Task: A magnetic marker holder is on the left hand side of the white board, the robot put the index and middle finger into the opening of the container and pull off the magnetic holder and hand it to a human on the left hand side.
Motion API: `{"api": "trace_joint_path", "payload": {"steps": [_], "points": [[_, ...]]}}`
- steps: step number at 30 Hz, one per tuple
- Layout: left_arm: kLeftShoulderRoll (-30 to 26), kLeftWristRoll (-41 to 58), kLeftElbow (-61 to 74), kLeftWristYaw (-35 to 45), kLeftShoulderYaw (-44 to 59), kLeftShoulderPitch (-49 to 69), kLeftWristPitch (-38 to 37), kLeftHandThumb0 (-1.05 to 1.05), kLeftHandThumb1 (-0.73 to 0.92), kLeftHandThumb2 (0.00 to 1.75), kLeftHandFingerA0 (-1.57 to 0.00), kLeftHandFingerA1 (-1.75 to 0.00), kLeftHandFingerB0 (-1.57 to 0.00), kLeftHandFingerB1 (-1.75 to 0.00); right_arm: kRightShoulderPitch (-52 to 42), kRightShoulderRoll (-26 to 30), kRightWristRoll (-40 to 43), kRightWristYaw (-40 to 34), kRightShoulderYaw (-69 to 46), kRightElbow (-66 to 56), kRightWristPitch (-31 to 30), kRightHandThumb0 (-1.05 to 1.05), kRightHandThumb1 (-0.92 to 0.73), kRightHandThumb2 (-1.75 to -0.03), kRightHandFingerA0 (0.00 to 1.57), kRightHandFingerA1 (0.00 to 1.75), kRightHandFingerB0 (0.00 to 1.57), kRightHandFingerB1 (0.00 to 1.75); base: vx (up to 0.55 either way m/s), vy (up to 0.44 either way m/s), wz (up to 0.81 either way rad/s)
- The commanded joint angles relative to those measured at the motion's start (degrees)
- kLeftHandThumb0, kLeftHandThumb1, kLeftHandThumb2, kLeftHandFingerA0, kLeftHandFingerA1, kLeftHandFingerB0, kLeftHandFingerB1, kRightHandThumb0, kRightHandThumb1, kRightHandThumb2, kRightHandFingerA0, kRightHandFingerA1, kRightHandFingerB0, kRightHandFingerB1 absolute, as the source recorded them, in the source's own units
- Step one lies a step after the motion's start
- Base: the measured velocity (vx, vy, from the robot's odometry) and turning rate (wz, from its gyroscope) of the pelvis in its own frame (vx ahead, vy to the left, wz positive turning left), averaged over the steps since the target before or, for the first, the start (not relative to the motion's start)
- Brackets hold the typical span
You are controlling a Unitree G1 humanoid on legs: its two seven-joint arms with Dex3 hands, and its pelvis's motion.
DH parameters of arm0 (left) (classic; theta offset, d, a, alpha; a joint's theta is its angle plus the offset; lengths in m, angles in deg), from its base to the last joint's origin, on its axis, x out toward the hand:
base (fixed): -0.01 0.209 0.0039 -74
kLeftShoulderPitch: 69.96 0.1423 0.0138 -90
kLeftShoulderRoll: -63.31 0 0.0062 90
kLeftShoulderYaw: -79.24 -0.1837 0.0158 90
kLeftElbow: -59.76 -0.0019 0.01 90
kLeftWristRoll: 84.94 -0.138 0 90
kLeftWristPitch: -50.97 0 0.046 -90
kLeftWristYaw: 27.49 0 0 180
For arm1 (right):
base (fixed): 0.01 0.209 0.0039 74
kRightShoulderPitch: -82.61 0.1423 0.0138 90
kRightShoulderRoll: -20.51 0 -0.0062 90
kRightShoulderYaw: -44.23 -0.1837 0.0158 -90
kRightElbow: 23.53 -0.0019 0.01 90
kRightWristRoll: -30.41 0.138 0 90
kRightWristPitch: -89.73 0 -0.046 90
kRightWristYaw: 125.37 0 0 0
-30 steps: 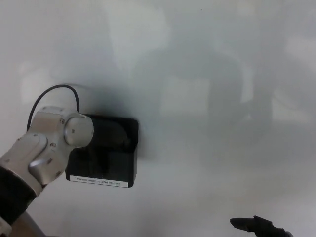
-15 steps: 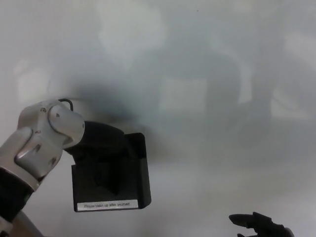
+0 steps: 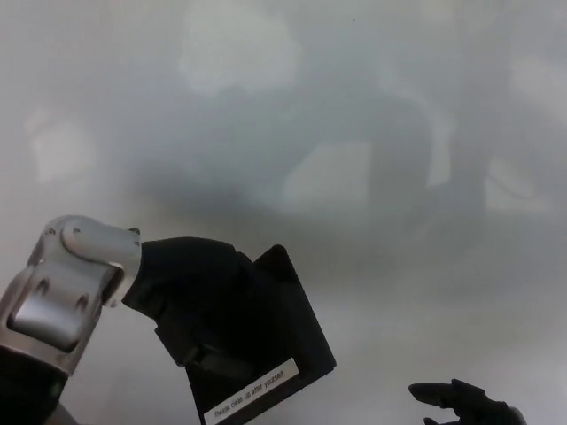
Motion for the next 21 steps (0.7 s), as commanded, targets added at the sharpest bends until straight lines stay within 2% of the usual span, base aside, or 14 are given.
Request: {"api": "trace_joint_path", "payload": {"steps": [1, 2, 3, 4, 6, 7, 9, 13, 14, 15, 16, 21], "points": [[12.79, 47.03, 9.83, 2.87, 29.12, 16.10, 18.94, -0.37, 0.52, 0.57, -0.98, -0.92, -0.91, -0.57, -0.02, 0.56, 2.15, 0.30, -1.71, 0.06, 0.16, -0.52, -0.76, -0.64, 0.88, 0.59, 0.73, 0.45, 0.00, 0.000, 0.00], [13.04, 47.44, 10.24, 2.15, 30.00, 16.65, 18.73, -0.37, 0.52, 0.57, -0.98, -0.92, -0.91, -0.57, 0.04, 0.48, 2.24, 0.28, -1.78, 0.08, 0.13, -0.52, -0.76, -0.64, 0.88, 0.59, 0.73, 0.45, 0.00, 0.000, 0.00], [15.76, 51.53, 11.39, -1.23, 33.44, 19.48, 16.70, -0.69, 0.63, 0.61, -0.93, -0.81, -0.81, -0.54, -0.07, 0.51, 1.96, -0.12, -1.64, 0.09, 0.12, -0.51, -0.77, -0.64, 0.88, 0.60, 0.73, 0.45, 0.00, 0.000, 0.00], [16.73, 53.38, 11.98, -2.20, 34.96, 20.60, 15.58, -0.61, 0.63, 0.59, -0.94, -0.79, -0.81, -0.55, -0.16, 0.39, 1.99, -0.21, -1.67, 0.14, 0.06, -0.50, -0.76, -0.63, 0.86, 0.59, 0.73, 0.45, 0.00, 0.000, 0.00], [17.52, 54.82, 12.63, -2.79, 36.38, 21.47, 14.76, -0.61, 0.63, 0.59, -0.94, -0.79, -0.81, -0.55, -0.25, 0.24, 2.11, -0.23, -1.75, 0.21, -0.02, -0.50, -0.76, -0.63, 0.86, 0.59, 0.73, 0.45, 0.00, 0.000, 0.00], [16.54, 56.92, 10.30, -1.94, 38.72, 20.97, 16.69, -0.75, 0.76, 0.64, -1.00, -0.80, -0.93, -0.64, -0.36, 0.17, 2.01, -0.40, -1.70, 0.26, -0.03, -0.51, -0.76, -0.63, 0.87, 0.58, 0.73, 0.45, 0.00, 0.000, 0.00], [14.46, 60.63, 6.15, -1.15, 43.40, 20.18, 20.76, -0.69, 0.75, 0.63, -0.98, -0.78, -0.95, -0.65, -0.54, 0.09, 1.94, -0.50, -1.66, 0.37, -0.02, -0.51, -0.76, -0.63, 0.87, 0.58, 0.73, 0.45, 0.00, 0.000, 0.00], [12.96, 63.29, 2.90, 0.13, 47.42, 19.70, 21.51, -0.64, 0.79, 0.64, -0.97, -0.82, -0.93, -0.61, -0.46, 0.36, 1.32, -1.05, -1.31, 0.47, -0.11, -0.50, -0.77, -0.63, 0.87, 0.58, 0.73, 0.45, 0.00, 0.000, 0.00], [10.51, 63.17, 0.31, 2.35, 49.65, 18.92, 23.13, -0.57, 0.70, 0.62, -1.02, -0.85, -0.97, -0.54, -0.35, 0.27, 1.56, -0.76, -1.47, 0.67, -0.19, -0.50, -0.77, -0.63, 0.86, 0.58, 0.73, 0.45, 0.00, 0.000, 0.00], [9.51, 62.94, -0.76, 3.68, 50.28, 18.49, 23.65, -0.57, 0.70, 0.62, -1.02, -0.85, -0.97, -0.54, -0.31, 0.24, 1.60, -0.66, -1.49, 0.73, -0.28, -0.50, -0.77, -0.63, 0.86, 0.58, 0.73, 0.45, 0.00, 0.000, 0.00], [7.99, 62.75, -2.52, 5.42, 51.53, 17.85, 24.38, -0.53, 0.62, 0.59, -1.06, -0.86, -0.97, -0.54, -0.27, 0.17, 1.68, -0.51, -1.53, 0.81, -0.48, -0.50, -0.76, -0.63, 0.86, 0.58, 0.73, 0.45, 0.00, 0.000, 0.00], [7.90, 64.14, -3.36, 4.50, 55.16, 19.20, 24.58, -0.50, 0.54, 0.58, -1.02, -0.78, -0.95, -0.54, -0.24, -0.10, 1.70, -0.17, -1.49, 1.15, -1.07, -0.50, -0.77, -0.64, 0.88, 0.60, 0.73, 0.45, 0.00, 0.000, 0.00]]}}
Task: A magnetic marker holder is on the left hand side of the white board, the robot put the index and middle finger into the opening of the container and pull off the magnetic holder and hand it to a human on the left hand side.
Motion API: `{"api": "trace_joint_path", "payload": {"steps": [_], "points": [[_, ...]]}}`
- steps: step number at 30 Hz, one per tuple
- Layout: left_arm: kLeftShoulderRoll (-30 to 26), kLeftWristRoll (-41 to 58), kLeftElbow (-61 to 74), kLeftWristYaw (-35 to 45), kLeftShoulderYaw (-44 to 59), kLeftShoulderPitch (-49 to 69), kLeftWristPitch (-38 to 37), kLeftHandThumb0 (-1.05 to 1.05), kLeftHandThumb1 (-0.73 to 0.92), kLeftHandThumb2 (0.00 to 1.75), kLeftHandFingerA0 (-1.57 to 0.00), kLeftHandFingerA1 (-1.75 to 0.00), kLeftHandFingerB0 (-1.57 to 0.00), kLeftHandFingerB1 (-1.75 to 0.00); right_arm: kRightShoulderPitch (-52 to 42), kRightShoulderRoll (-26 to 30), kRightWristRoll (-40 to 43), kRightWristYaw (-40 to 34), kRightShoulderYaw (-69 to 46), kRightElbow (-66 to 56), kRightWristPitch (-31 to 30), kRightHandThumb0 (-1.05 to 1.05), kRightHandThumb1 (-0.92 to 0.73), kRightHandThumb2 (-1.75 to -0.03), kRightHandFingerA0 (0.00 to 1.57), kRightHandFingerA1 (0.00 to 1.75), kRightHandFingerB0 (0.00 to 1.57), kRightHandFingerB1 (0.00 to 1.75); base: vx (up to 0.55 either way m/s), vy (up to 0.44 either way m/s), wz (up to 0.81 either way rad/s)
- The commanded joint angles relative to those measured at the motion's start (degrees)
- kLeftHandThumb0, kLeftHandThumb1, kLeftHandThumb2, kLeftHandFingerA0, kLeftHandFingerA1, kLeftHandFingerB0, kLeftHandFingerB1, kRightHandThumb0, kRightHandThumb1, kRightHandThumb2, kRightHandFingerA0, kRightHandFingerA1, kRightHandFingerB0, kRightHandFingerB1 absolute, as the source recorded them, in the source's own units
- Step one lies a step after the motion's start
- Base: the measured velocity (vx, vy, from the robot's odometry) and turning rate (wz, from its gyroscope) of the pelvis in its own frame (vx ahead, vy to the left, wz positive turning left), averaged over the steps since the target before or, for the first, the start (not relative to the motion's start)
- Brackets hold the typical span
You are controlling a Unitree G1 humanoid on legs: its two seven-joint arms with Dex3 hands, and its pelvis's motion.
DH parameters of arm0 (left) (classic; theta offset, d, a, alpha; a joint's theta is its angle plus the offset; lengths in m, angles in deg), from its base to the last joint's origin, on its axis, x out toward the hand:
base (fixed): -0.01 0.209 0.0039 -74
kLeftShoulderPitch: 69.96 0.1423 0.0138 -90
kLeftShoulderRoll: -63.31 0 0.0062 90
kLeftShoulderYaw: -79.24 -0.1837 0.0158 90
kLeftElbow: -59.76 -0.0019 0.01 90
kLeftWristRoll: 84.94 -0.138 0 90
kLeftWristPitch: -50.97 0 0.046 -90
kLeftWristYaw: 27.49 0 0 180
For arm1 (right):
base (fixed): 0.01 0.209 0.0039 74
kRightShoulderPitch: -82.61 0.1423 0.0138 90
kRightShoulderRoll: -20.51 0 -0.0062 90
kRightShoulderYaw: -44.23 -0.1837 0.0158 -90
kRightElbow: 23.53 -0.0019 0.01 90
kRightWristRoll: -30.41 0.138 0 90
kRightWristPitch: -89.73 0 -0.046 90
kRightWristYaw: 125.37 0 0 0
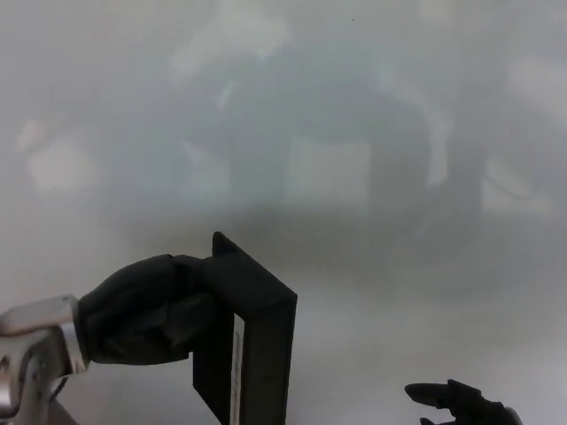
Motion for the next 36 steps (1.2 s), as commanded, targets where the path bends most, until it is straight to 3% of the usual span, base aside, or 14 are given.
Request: {"api": "trace_joint_path", "payload": {"steps": [1, 4, 6, 13, 20, 22, 23, 26, 27, 30, 31, 32, 35, 36], "points": [[0.24, 45.06, -5.73, 6.23, 31.88, 6.17, 17.13, -0.53, 0.50, 0.57, -0.97, -0.74, -0.95, -0.52, -0.21, 0.51, 1.68, -0.09, -1.46, 1.24, -1.28, -0.50, -0.77, -0.63, 0.87, 0.58, 0.73, 0.45, 0.00, 0.000, 0.00], [-1.34, 42.14, -8.25, 12.46, 30.89, 5.47, 17.35, -0.54, 0.48, 0.57, -0.95, -0.75, -0.94, -0.51, -0.39, 0.29, 1.56, 0.01, -1.35, 1.58, -1.43, -0.50, -0.76, -0.63, 0.86, 0.57, 0.73, 0.46, 0.00, 0.000, 0.00], [-1.79, 40.85, -7.28, 14.36, 29.67, 5.34, 17.27, -0.55, 0.47, 0.56, -1.04, -0.77, -0.95, -0.48, -0.68, 0.31, 1.38, 0.17, -1.17, 1.71, -1.64, -0.50, -0.77, -0.63, 0.86, 0.59, 0.73, 0.45, 0.00, 0.000, 0.00], [1.64, 45.10, 0.15, 10.90, 29.93, 6.49, 19.37, -0.59, 0.50, 0.57, -0.98, -0.76, -0.89, -0.47, -0.79, 0.25, 1.00, -0.54, -0.98, 1.93, -2.53, -0.51, -0.76, -0.63, 0.87, 0.56, 0.73, 0.45, 0.00, 0.000, 0.00], [0.57, 48.13, 4.24, 8.14, 30.89, 7.33, 22.06, -0.66, 0.56, 0.60, -0.98, -0.75, -0.81, -0.44, -0.86, -0.15, 0.87, -0.99, -0.90, 2.27, -2.95, -0.51, -0.76, -0.63, 0.85, 0.56, 0.73, 0.45, 0.00, 0.000, 0.00], [0.30, 48.91, 5.05, 7.09, 30.83, 7.39, 23.16, -0.67, 0.54, 0.59, -0.99, -0.77, -0.82, -0.44, -0.84, -0.25, 0.84, -1.19, -0.90, 2.36, -3.27, -0.52, -0.76, -0.63, 0.86, 0.56, 0.72, 0.45, 0.00, 0.000, 0.00], [-0.32, 48.91, 5.86, 6.60, 30.53, 7.22, 23.73, -0.66, 0.54, 0.59, -1.02, -0.79, -0.71, -0.41, -0.90, -0.33, 1.24, -0.72, -1.16, 2.44, -3.39, -0.52, -0.76, -0.63, 0.87, 0.57, 0.73, 0.45, 0.00, 0.000, 0.00], [-1.85, 48.49, 6.28, 6.23, 30.04, 6.70, 24.96, -0.57, 0.46, 0.56, -1.03, -0.79, -0.74, -0.41, -0.82, -0.25, 1.39, -0.61, -1.31, 2.54, -3.71, -0.52, -0.76, -0.63, 0.87, 0.57, 0.73, 0.45, 0.00, 0.000, 0.00], [-1.72, 47.95, 5.88, 8.19, 29.78, 5.93, 23.26, -0.66, 0.60, 0.59, -0.96, -0.68, -0.74, -0.42, -0.80, -0.20, 1.24, -0.80, -1.21, 2.57, -3.91, -0.52, -0.76, -0.63, 0.86, 0.56, 0.72, 0.45, 0.00, 0.000, 0.00], [-1.98, 48.14, 6.05, 9.01, 29.70, 5.53, 22.70, -0.70, 0.59, 0.60, -0.92, -0.63, -0.74, -0.42, -0.77, -0.25, 1.17, -0.88, -1.17, 2.58, -3.89, -0.52, -0.76, -0.63, 0.86, 0.57, 0.73, 0.45, 0.00, 0.000, 0.00], [-1.89, 49.18, 7.23, 7.72, 29.97, 5.85, 23.15, -0.75, 0.45, 0.90, -0.88, -0.70, -0.63, -0.55, -0.68, -0.20, 1.07, -0.87, -1.08, 2.61, -3.96, -0.51, -0.76, -0.63, 0.86, 0.57, 0.73, 0.45, 0.00, 0.000, 0.00], [-1.30, 50.76, 7.84, 6.15, 30.45, 6.27, 23.90, -0.76, 0.51, 0.57, -0.88, -0.61, -0.66, -0.39, -0.71, -0.20, 0.96, -0.94, -0.99, 2.58, -3.90, -0.52, -0.76, -0.63, 0.85, 0.56, 0.72, 0.45, 0.00, 0.000, 0.00], [-0.15, 52.57, 7.24, 5.69, 31.30, 6.23, 23.75, -0.82, 0.60, 0.60, -0.76, -0.57, -0.64, -0.39, -0.81, -0.10, 0.78, -1.08, -0.84, 2.58, -3.62, -0.52, -0.76, -0.63, 0.85, 0.57, 0.72, 0.45, 0.00, 0.000, 0.00], [0.48, 51.97, 6.65, 6.55, 31.54, 5.96, 22.04, -0.77, 0.42, 0.88, -0.60, -0.57, -0.52, -0.53, -0.79, 0.05, 0.74, -1.05, -0.83, 2.59, -3.72, -0.53, -0.76, -0.63, 0.86, 0.57, 0.71, 0.45, 0.00, 0.000, 0.00]]}}
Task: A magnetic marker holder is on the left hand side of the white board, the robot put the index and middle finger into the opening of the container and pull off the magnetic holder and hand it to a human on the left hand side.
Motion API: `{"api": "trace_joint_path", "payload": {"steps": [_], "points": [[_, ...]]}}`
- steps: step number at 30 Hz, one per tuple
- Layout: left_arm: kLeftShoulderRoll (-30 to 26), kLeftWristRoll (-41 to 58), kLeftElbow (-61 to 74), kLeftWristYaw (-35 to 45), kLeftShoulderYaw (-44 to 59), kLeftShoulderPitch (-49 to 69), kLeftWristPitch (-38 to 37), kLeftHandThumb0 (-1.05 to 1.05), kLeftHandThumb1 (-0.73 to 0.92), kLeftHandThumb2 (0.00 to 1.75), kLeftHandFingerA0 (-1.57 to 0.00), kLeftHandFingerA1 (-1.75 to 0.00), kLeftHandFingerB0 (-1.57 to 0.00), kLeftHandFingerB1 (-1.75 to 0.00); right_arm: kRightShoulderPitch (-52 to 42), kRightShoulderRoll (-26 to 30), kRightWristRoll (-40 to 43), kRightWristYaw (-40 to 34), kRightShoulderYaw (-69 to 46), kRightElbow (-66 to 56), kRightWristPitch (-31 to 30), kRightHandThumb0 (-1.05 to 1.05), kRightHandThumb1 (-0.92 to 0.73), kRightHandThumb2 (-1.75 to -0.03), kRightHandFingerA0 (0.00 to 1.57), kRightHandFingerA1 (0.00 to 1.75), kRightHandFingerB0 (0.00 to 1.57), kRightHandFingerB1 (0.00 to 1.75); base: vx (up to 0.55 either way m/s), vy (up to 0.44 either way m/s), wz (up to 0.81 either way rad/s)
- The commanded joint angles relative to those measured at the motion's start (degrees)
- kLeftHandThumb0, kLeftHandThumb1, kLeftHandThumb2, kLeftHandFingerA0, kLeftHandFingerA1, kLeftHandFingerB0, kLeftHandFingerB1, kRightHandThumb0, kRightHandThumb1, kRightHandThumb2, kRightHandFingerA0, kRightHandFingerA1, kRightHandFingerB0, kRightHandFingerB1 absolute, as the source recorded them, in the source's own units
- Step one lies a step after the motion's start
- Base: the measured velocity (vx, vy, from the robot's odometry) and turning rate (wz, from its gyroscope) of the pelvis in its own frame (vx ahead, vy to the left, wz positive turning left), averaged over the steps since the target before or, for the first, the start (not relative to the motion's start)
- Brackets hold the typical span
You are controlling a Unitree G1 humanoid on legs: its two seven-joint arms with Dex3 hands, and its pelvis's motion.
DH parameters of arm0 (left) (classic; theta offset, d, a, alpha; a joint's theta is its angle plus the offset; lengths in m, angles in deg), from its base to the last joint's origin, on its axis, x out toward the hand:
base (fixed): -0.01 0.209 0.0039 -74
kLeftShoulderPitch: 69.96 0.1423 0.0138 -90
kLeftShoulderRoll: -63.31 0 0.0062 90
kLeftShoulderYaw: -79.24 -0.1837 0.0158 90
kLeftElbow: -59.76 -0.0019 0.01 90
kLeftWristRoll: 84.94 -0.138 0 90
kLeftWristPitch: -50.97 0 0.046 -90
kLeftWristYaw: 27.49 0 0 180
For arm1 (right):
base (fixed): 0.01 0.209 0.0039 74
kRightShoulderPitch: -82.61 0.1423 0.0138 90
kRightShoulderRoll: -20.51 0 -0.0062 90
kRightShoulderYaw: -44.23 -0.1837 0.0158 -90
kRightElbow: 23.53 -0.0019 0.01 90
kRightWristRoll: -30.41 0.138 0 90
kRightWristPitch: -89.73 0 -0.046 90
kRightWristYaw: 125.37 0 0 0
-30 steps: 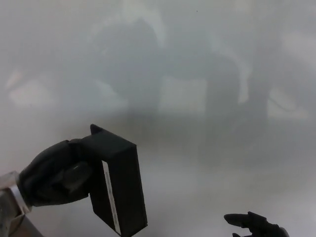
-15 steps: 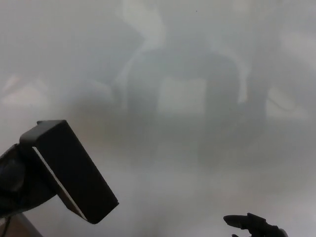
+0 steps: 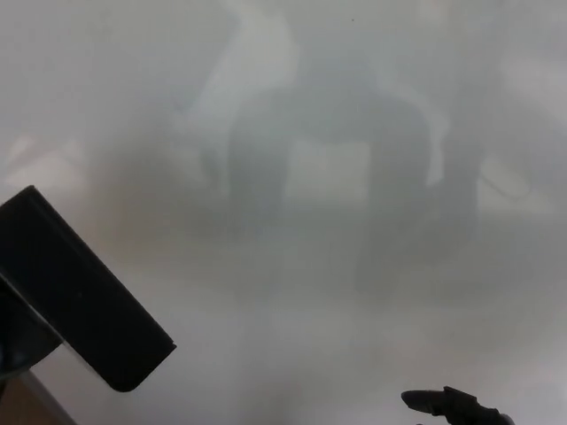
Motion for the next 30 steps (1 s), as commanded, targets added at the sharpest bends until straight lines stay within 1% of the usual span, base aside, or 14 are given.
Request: {"api": "trace_joint_path", "payload": {"steps": [1, 3, 4, 7, 12, 16, 17, 19, 22, 23, 26, 28, 29, 30], "points": [[0.60, 22.79, 3.56, 4.72, 5.33, 0.05, 6.63, -0.77, 0.42, 0.88, -0.60, -0.57, -0.52, -0.53, -0.76, 0.85, 0.73, -1.01, -0.83, 1.11, -3.13, -0.53, -0.76, -0.63, 0.86, 0.57, 0.71, 0.45, 0.00, 0.000, 0.00], [0.43, 20.88, 2.59, 5.21, 5.68, 0.77, 4.56, -0.74, 0.30, 0.79, -0.60, -0.58, -0.51, -0.49, -0.78, 1.02, 0.55, -1.19, -0.72, 1.13, -3.44, -0.53, -0.76, -0.63, 0.85, 0.56, 0.71, 0.44, 0.00, 0.000, 0.00], [-0.28, 19.61, 2.05, 5.54, 5.64, 0.96, 3.66, -0.77, 0.35, 0.53, -0.86, -0.73, -0.52, -0.35, -0.86, 1.06, 0.56, -1.13, -0.72, 1.13, -3.42, -0.52, -0.76, -0.63, 0.86, 0.58, 0.71, 0.45, 0.00, 0.000, 0.00], [0.03, 20.71, 3.86, 3.71, 5.55, 0.55, 3.38, -0.93, 0.29, 0.79, -0.86, -0.73, -0.47, -0.39, -1.37, 1.22, 0.27, -1.46, -0.52, 1.02, -2.95, -0.52, -0.76, -0.63, 0.85, 0.57, 0.71, 0.45, 0.00, 0.000, 0.00], [1.98, 21.39, 3.39, 2.90, 6.21, 0.66, 0.43, -0.92, 0.37, 0.63, -0.74, -0.68, -0.49, -0.37, -1.12, 1.53, -0.09, -1.98, -0.33, 0.78, -2.87, -0.52, -0.76, -0.63, 0.86, 0.58, 0.72, 0.44, 0.00, 0.000, 0.00], [2.23, 22.03, 1.98, 4.13, 5.93, 1.02, 0.14, -0.90, 0.31, 0.79, -0.68, -0.59, -0.54, -0.44, -1.21, 1.75, -0.73, -2.81, 0.12, 0.59, -2.53, -0.52, -0.76, -0.63, 0.83, 0.55, 0.71, 0.44, 0.00, 0.000, 0.00], [1.87, 22.09, 2.19, 3.89, 5.75, 1.45, 0.56, -0.85, 0.43, 0.55, -0.71, -0.60, -0.58, -0.38, -1.32, 1.74, -0.64, -2.71, 0.08, 0.58, -2.48, -0.51, -0.76, -0.63, 0.83, 0.57, 0.71, 0.44, 0.00, 0.000, 0.00], [1.22, 22.35, 2.37, 3.67, 5.16, 2.01, 1.12, -0.89, 0.30, 0.78, -0.63, -0.55, -0.53, -0.43, -1.56, 1.74, -0.38, -2.45, -0.05, 0.55, -2.37, -0.50, -0.76, -0.64, 0.85, 0.61, 0.71, 0.44, 0.00, 0.000, 0.00], [0.69, 23.02, 1.57, 3.69, 3.75, 2.09, 1.90, -0.92, 0.46, 0.57, -0.64, -0.49, -0.55, -0.37, -1.73, 1.95, -0.58, -2.88, 0.08, 0.38, -2.30, -0.50, -0.76, -0.63, 0.85, 0.60, 0.71, 0.45, 0.00, 0.000, 0.00], [0.99, 23.37, 2.59, 2.22, 3.35, 2.61, 1.89, -0.89, 0.31, 0.78, -0.65, -0.54, -0.55, -0.44, -1.76, 2.05, -0.64, -2.98, 0.12, 0.32, -2.24, -0.50, -0.76, -0.63, 0.84, 0.58, 0.71, 0.45, 0.00, 0.000, 0.00], [2.13, 22.92, 5.52, -0.91, 1.83, 4.04, 0.45, -0.84, 0.32, 0.78, -0.61, -0.54, -0.63, -0.47, -1.63, 2.23, -0.54, -2.95, 0.05, 0.29, -2.02, -0.50, -0.76, -0.63, 0.84, 0.58, 0.71, 0.45, 0.00, 0.000, 0.00], [3.14, 21.92, 6.50, -1.08, 0.54, 4.76, -1.53, -0.81, 0.40, 0.54, -0.60, -0.49, -0.63, -0.42, -1.54, 2.34, -0.55, -3.03, 0.06, 0.21, -2.02, -0.50, -0.76, -0.63, 0.83, 0.58, 0.71, 0.44, 0.00, 0.000, 0.00], [4.06, 18.80, 5.45, -0.91, -2.95, 6.05, -1.89, -0.94, 0.40, 0.87, -0.42, -0.46, -0.64, -0.51, -1.52, 2.26, -0.64, -3.07, 0.17, 0.20, -1.72, -0.50, -0.76, -0.63, 0.82, 0.56, 0.71, 0.44, 0.00, 0.000, 0.00], [4.61, 16.52, 3.59, 0.86, -5.54, 6.23, -3.18, -0.80, 0.46, 0.55, -0.31, -0.34, -0.45, -0.44, -1.52, 2.22, -0.70, -3.16, 0.23, 0.18, -1.57, -0.52, -0.76, -0.63, 0.81, 0.55, 0.70, 0.44, 0.00, 0.000, 0.00]]}}
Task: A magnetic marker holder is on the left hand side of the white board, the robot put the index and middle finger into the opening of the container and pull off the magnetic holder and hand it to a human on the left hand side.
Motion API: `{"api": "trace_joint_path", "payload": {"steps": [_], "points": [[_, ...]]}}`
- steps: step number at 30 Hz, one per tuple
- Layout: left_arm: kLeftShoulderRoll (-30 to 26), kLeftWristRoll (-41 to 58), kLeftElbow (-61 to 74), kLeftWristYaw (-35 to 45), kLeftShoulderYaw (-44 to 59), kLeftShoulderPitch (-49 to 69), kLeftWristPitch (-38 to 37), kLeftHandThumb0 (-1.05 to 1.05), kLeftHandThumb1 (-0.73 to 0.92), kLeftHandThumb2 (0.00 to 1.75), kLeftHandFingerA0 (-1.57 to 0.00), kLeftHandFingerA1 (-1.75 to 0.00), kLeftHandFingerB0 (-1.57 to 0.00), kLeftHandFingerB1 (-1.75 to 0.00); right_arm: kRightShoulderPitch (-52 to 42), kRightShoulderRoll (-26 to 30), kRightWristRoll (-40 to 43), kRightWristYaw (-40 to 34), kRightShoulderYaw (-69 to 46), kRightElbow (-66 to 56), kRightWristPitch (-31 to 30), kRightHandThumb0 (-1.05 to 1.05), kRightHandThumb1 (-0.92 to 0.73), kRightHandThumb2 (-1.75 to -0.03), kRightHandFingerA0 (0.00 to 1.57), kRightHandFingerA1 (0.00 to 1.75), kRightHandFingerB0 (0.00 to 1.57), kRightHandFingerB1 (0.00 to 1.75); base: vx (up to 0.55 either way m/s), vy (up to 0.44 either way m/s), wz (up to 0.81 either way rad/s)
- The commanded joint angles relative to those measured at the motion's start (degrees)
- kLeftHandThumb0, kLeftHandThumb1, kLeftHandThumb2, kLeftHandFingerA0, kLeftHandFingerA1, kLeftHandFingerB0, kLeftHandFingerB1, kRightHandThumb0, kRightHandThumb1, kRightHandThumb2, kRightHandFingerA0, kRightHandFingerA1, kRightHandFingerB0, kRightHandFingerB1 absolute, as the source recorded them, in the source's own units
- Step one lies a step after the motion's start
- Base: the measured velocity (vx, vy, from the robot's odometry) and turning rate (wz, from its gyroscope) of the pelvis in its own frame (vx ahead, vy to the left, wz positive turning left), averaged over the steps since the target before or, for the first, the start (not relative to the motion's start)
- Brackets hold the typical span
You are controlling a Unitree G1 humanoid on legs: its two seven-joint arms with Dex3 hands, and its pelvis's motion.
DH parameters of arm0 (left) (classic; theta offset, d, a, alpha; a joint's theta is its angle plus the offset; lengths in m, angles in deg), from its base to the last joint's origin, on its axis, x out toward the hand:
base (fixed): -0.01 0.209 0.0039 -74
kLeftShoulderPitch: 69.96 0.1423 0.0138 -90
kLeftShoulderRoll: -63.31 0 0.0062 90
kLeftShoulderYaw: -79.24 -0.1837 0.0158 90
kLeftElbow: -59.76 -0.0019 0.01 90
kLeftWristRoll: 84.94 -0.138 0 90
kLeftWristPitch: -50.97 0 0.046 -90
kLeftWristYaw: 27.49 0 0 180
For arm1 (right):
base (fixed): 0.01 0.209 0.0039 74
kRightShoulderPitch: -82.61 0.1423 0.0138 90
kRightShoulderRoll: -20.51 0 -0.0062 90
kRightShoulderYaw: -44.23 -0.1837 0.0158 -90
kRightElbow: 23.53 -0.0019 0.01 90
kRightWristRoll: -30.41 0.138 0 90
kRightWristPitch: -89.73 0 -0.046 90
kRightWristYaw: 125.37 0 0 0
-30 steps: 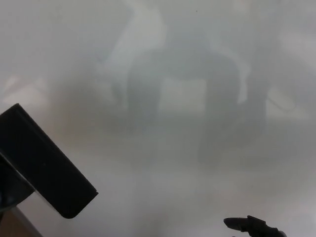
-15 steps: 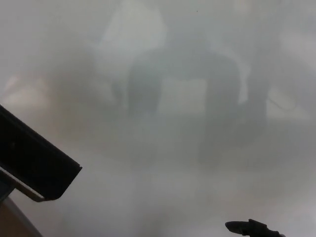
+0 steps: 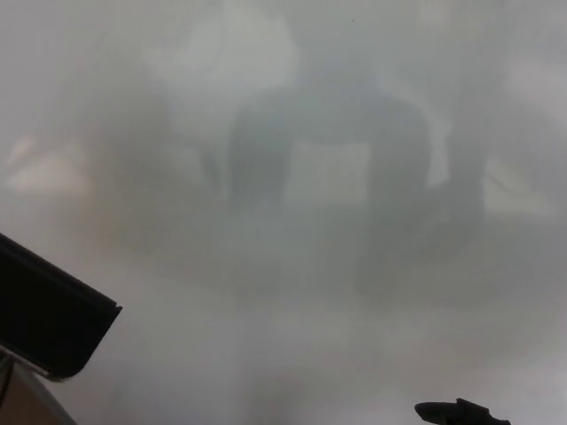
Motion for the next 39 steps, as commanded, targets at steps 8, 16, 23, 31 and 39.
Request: {"api": "trace_joint_path", "payload": {"steps": [8, 16, 23, 31, 39], "points": [[0.80, -4.05, -5.22, 0.95, -12.60, 2.36, -5.67, -0.76, 0.30, 0.71, -0.12, -0.41, -0.09, -0.46, -0.32, 1.35, -0.58, -1.87, 0.30, -0.25, 0.03, -0.52, -0.76, -0.63, 0.80, 0.55, 0.70, 0.44, 0.00, 0.000, 0.00], [0.08, -4.10, -4.41, -0.57, -13.78, 2.25, -7.73, -0.76, 0.30, 0.72, -0.14, -0.41, -0.10, -0.45, 0.45, 1.29, -0.34, -1.64, 0.12, -0.31, -0.27, -0.52, -0.76, -0.63, 0.81, 0.55, 0.71, 0.44, 0.00, 0.000, 0.00], [-0.16, -3.35, -3.78, -1.29, -14.19, 2.66, -7.79, -0.82, 0.35, 0.78, -0.17, -0.42, -0.11, -0.45, 0.49, 1.28, 0.01, -0.97, -0.09, -0.24, -0.27, -0.50, -0.76, -0.63, 0.79, 0.53, 0.70, 0.44, 0.00, 0.000, 0.00], [-0.38, -3.44, -2.53, -1.77, -14.28, 3.21, -8.95, -0.80, 0.37, 0.79, -0.20, -0.44, -0.12, -0.46, 0.59, 1.40, -0.27, -1.29, 0.07, -0.29, -0.19, -0.51, -0.76, -0.63, 0.78, 0.54, 0.70, 0.44, 0.00, 0.000, 0.00], [-1.25, -3.39, -3.75, -0.02, -15.32, 2.44, -9.06, -0.89, 0.41, 0.56, -0.25, -0.34, -0.12, -0.40, 1.05, 1.48, -0.19, -1.35, -0.02, -0.38, -0.15, -0.50, -0.75, -0.63, 0.81, 0.57, 0.71, 0.44, 0.00, 0.000, 0.00]]}}
